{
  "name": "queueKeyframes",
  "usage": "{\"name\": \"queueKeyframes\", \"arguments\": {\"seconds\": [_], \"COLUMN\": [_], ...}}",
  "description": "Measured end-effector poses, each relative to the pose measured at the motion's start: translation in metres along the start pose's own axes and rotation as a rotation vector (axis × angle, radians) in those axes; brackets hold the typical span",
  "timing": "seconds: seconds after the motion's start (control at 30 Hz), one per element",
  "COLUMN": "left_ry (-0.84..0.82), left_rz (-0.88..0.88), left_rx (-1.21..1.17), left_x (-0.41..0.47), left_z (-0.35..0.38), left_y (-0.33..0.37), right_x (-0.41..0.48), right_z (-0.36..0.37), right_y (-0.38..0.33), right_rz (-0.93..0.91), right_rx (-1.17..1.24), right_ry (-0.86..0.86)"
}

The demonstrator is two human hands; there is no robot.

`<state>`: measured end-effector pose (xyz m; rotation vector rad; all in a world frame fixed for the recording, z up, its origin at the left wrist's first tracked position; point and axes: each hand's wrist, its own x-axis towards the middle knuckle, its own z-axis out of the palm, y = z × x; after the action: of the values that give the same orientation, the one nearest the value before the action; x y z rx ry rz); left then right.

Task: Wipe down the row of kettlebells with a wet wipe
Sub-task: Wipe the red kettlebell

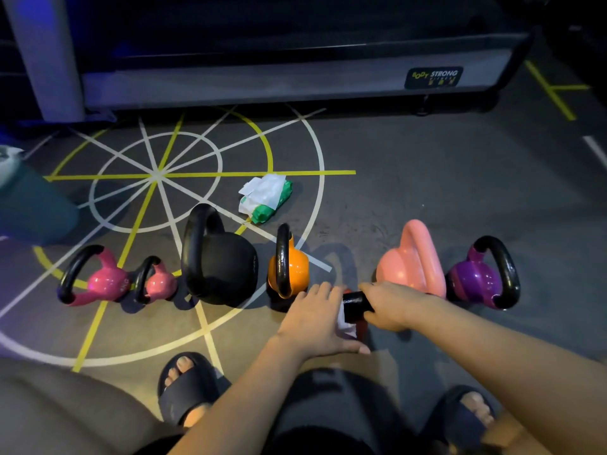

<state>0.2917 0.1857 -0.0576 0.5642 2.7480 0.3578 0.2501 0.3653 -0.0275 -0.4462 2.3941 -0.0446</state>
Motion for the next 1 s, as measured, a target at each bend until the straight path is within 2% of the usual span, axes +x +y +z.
{"name": "queueKeyframes", "arguments": {"seconds": [0.03,0.1,0.17,0.33,0.47,0.63,0.8,1.0], "left_ry": [-0.029,-0.136,-0.152,-0.036,-0.086,-0.090,0.108,0.213], "left_rz": [0.021,-0.030,-0.029,0.046,-0.032,-0.049,-0.054,-0.151], "left_rx": [-0.072,-0.361,-0.472,-0.021,0.220,0.141,0.041,-0.124], "left_x": [-0.005,-0.011,-0.012,-0.004,0.017,0.031,-0.001,-0.015], "left_z": [-0.006,-0.016,-0.020,-0.026,-0.017,-0.015,0.006,0.021], "left_y": [-0.005,-0.014,-0.022,-0.010,0.023,0.019,-0.016,-0.023], "right_x": [0.000,0.000,0.001,0.001,0.002,0.004,0.007,0.009], "right_z": [0.000,-0.001,-0.003,-0.008,-0.010,-0.010,-0.007,-0.004], "right_y": [0.000,-0.001,-0.002,-0.006,-0.008,-0.009,-0.007,-0.009], "right_rz": [0.002,0.011,0.013,0.024,0.016,0.020,-0.010,-0.006], "right_rx": [-0.003,-0.011,-0.022,-0.065,-0.117,-0.106,-0.110,-0.101], "right_ry": [0.001,-0.002,-0.016,-0.036,-0.044,-0.035,0.007,0.017]}}
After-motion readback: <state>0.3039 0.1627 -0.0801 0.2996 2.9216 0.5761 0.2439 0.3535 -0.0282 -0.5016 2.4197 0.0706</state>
